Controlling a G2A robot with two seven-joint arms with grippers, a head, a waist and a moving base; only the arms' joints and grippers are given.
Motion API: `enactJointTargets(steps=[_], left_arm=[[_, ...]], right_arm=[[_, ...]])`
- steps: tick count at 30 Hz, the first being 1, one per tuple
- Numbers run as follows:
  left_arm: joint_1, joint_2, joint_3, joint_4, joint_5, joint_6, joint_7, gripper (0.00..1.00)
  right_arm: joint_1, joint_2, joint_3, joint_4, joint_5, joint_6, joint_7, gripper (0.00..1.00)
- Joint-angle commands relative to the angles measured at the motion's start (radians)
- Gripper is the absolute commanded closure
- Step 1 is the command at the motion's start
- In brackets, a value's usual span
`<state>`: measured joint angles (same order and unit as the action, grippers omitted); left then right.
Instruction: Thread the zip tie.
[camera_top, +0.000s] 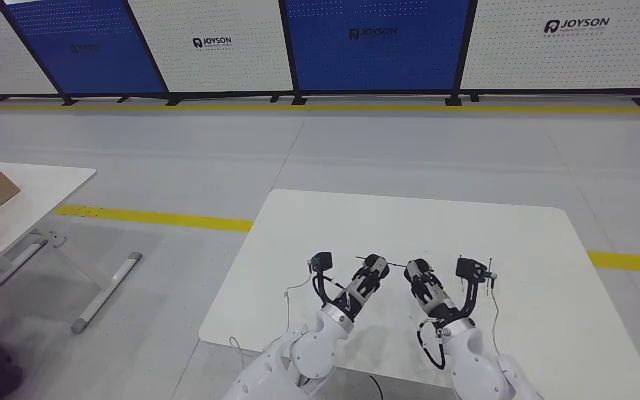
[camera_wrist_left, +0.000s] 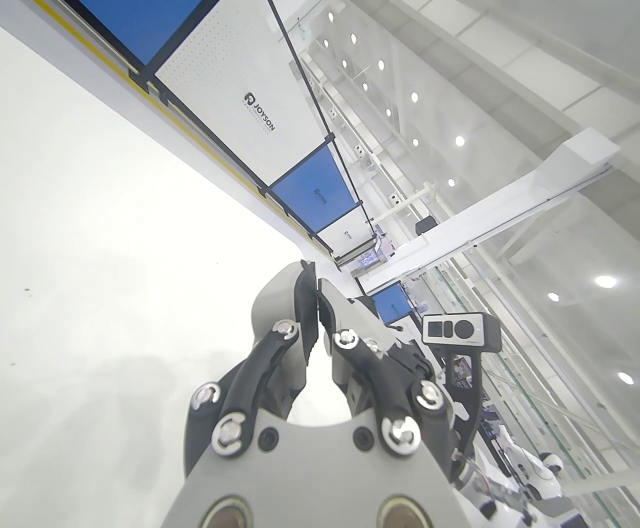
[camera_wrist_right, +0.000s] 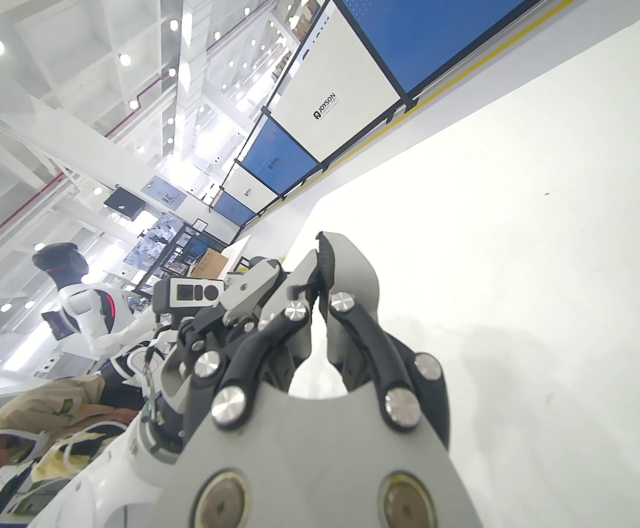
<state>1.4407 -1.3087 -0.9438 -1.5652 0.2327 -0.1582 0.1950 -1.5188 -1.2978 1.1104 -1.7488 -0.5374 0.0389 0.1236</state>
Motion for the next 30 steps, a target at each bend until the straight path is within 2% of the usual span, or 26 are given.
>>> enactJointTargets(steps=[1,12,13,17,19,25,28,30], left_arm=[[0.000,-0.001,0.003,0.000,0.007,-0.001,-0.005,1.00],[0.002,-0.005,0.004,0.000,0.020,-0.005,0.003,1.00],[0.002,-0.006,0.004,0.000,0.022,-0.004,0.003,1.00],[0.001,-0.008,0.007,0.003,0.026,-0.002,0.006,1.00],[0.001,-0.009,0.007,0.005,0.025,0.000,0.011,1.00],[0.000,-0.014,0.005,0.012,0.010,0.005,0.031,1.00],[0.000,-0.016,0.005,0.014,0.008,0.005,0.035,1.00],[0.000,-0.017,0.004,0.015,0.008,0.004,0.037,1.00]], right_arm=[[0.001,0.000,0.000,0.000,-0.003,-0.004,0.003,1.00],[0.008,-0.002,0.002,0.000,0.004,-0.009,0.030,1.00],[0.008,-0.002,0.003,0.000,0.004,-0.010,0.031,0.96],[0.007,-0.003,0.004,0.000,0.005,-0.014,0.029,0.58],[0.004,-0.003,0.006,-0.001,0.004,-0.019,0.025,0.57],[-0.009,-0.001,0.009,0.000,-0.013,-0.038,0.025,0.58],[-0.011,-0.001,0.010,0.001,-0.016,-0.043,0.024,0.71],[-0.012,-0.001,0.011,0.001,-0.015,-0.046,0.019,0.89]])
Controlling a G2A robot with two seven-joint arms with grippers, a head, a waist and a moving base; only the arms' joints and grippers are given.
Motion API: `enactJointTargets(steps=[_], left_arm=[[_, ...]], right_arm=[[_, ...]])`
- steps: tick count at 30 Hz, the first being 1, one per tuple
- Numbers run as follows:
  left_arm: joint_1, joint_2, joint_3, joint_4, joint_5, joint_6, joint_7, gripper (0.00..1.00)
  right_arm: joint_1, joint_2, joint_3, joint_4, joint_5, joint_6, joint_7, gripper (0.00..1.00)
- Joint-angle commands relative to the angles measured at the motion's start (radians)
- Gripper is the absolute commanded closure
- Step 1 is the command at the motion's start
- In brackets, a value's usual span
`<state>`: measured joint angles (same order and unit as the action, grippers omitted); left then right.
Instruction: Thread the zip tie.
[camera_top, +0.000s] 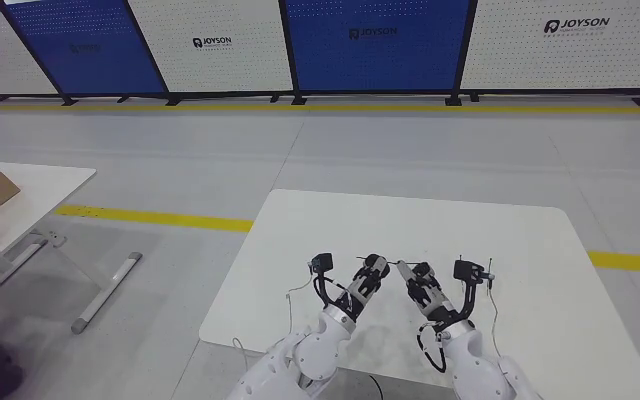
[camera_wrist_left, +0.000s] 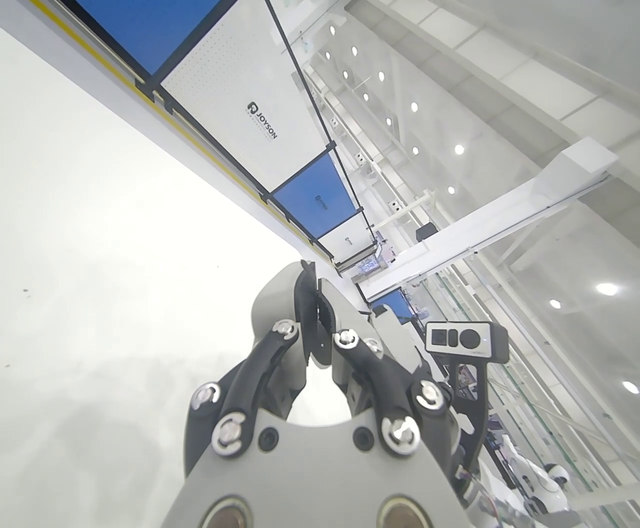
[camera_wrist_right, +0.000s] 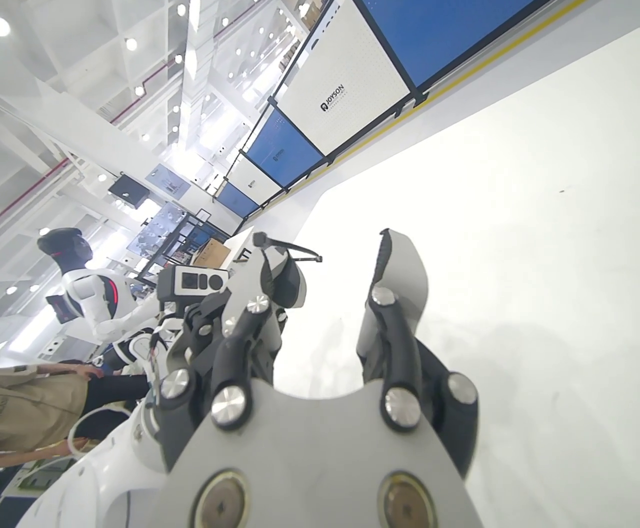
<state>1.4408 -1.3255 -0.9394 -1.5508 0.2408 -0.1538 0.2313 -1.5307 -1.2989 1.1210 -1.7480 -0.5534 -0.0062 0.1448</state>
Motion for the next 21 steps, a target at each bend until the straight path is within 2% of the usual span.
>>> enactJointTargets(steps=[1,21], left_arm=[[0.001,-0.001,-0.001,0.001,0.001,-0.002,0.001,1.00],[0.013,-0.002,-0.003,0.000,0.050,-0.051,-0.019,1.00]], right_arm=[[-0.001,-0.001,0.000,0.000,0.003,-0.003,-0.006,0.98],[-0.004,-0.003,-0.009,0.008,-0.027,-0.014,-0.007,1.00]])
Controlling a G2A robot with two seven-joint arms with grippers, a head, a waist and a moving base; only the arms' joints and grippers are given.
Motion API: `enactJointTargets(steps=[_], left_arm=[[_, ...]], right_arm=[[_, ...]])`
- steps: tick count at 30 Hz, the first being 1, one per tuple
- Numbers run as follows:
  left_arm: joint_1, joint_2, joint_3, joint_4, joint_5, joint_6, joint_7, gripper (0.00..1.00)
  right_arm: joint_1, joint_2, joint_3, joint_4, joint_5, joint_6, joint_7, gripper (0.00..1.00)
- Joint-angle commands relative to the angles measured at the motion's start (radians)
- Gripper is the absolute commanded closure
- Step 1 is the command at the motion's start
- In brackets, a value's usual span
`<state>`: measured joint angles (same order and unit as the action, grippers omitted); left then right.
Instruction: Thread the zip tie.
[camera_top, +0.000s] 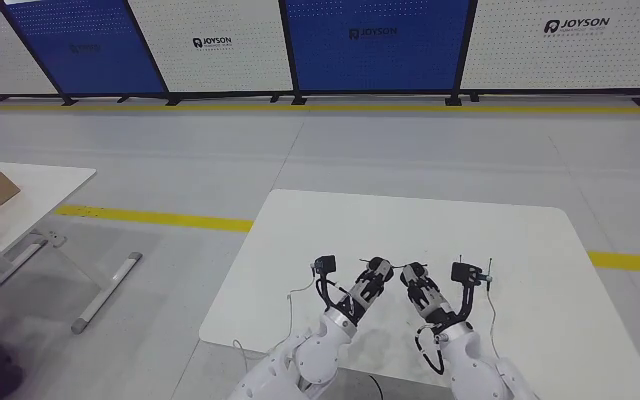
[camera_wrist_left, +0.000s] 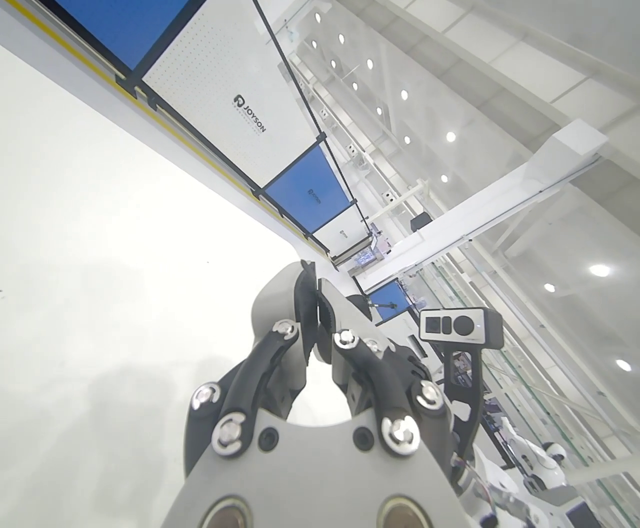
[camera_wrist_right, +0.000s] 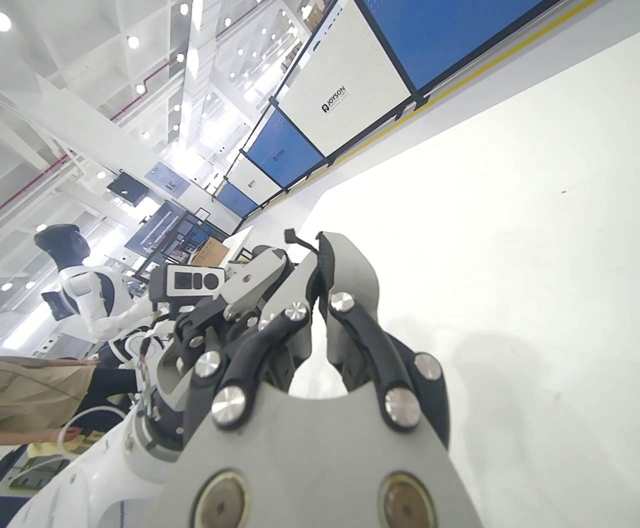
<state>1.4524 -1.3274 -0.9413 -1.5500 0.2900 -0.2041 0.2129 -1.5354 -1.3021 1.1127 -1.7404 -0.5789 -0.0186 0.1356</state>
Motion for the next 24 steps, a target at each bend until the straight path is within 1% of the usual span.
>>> enactJointTargets(steps=[1,3,6,7,9,10,11,12,13,14,16,24], left_arm=[[0.002,0.000,-0.001,-0.001,0.002,-0.001,-0.001,1.00],[0.002,0.000,-0.003,-0.001,0.006,-0.001,-0.002,1.00],[0.002,0.000,-0.005,0.002,0.015,0.012,-0.009,1.00],[0.002,0.001,-0.006,0.001,0.026,0.016,-0.007,0.91],[0.003,0.001,-0.005,0.001,0.037,0.022,-0.009,0.82],[0.002,0.001,-0.005,0.003,0.053,0.028,-0.008,0.79],[0.001,0.002,-0.004,0.005,0.083,0.035,0.000,0.79],[0.002,0.001,-0.001,0.005,0.092,0.039,0.006,0.79],[0.002,0.001,0.001,0.005,0.096,0.041,0.008,0.75],[0.002,0.000,0.003,0.006,0.101,0.045,0.005,0.74],[0.001,0.000,0.005,0.006,0.109,0.049,0.004,0.73],[0.002,-0.003,0.006,0.008,0.116,0.049,0.013,0.88]], right_arm=[[0.001,0.000,-0.001,0.001,-0.002,-0.004,0.004,1.00],[0.001,0.000,-0.001,0.001,-0.003,-0.011,0.007,1.00],[-0.002,0.000,0.003,0.000,-0.003,-0.014,0.000,1.00],[-0.003,0.000,0.005,-0.001,-0.002,-0.013,-0.003,1.00],[-0.004,0.000,0.008,-0.002,-0.003,-0.013,-0.006,1.00],[-0.005,0.000,0.010,-0.003,-0.004,-0.012,-0.008,1.00],[-0.006,0.000,0.011,-0.004,-0.005,-0.012,-0.010,1.00],[-0.006,0.000,0.011,-0.005,-0.006,-0.012,-0.010,1.00],[-0.007,0.000,0.012,-0.005,-0.006,-0.011,-0.011,1.00],[-0.007,0.000,0.012,-0.006,-0.006,-0.010,-0.011,1.00],[-0.008,0.000,0.012,-0.006,-0.007,-0.010,-0.011,1.00],[-0.010,-0.001,0.008,-0.006,-0.028,-0.014,-0.017,1.00]])
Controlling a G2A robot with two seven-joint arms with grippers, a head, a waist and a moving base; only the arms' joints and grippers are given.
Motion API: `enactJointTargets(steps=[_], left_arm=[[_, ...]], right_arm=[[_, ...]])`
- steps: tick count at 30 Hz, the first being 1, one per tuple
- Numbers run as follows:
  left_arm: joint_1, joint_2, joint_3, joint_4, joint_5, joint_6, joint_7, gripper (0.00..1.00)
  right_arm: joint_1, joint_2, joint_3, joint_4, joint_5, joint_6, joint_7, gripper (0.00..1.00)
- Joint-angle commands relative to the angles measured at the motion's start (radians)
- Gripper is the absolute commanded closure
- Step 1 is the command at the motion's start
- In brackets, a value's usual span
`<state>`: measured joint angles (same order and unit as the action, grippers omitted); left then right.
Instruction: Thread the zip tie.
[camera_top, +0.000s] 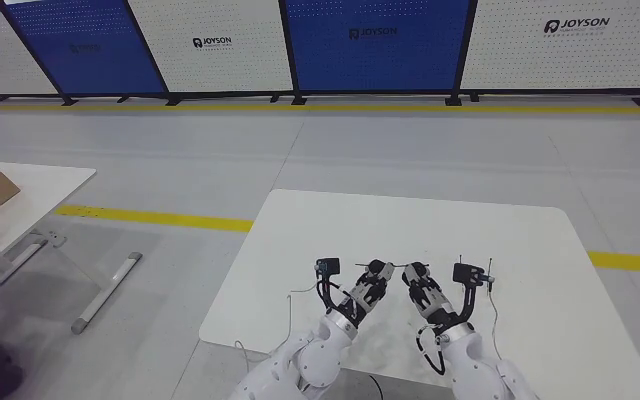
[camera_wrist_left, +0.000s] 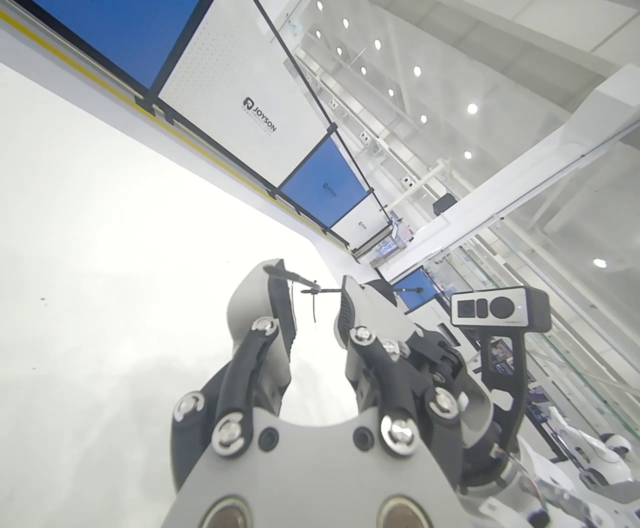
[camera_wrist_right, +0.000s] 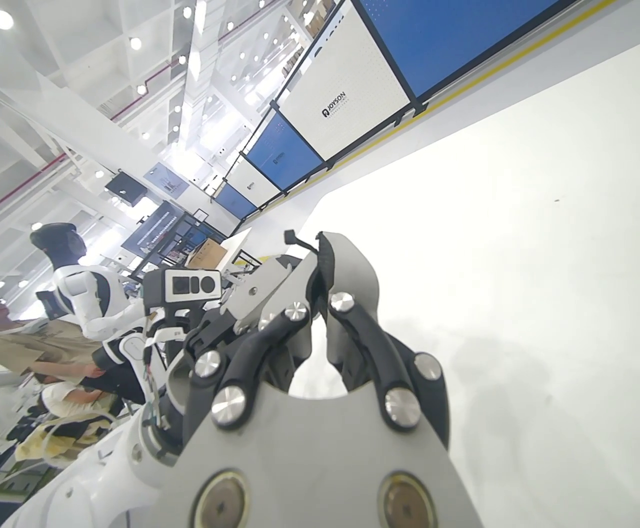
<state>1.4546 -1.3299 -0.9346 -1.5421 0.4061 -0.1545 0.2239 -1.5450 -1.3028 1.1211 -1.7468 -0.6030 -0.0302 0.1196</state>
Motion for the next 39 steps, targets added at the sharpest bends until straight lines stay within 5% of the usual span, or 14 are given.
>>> enactJointTargets(steps=[1,4,39], left_arm=[[0.001,-0.001,0.000,0.000,-0.001,-0.001,0.003,0.90],[0.001,-0.002,-0.001,0.001,0.001,-0.001,0.009,1.00],[0.018,-0.001,-0.003,-0.019,0.046,-0.031,-0.010,1.00]], right_arm=[[-0.002,0.000,0.000,0.000,-0.007,-0.004,-0.001,1.00],[-0.004,0.001,0.000,0.000,-0.014,-0.009,-0.001,1.00],[-0.006,-0.002,0.017,-0.015,0.066,-0.032,0.033,1.00]])
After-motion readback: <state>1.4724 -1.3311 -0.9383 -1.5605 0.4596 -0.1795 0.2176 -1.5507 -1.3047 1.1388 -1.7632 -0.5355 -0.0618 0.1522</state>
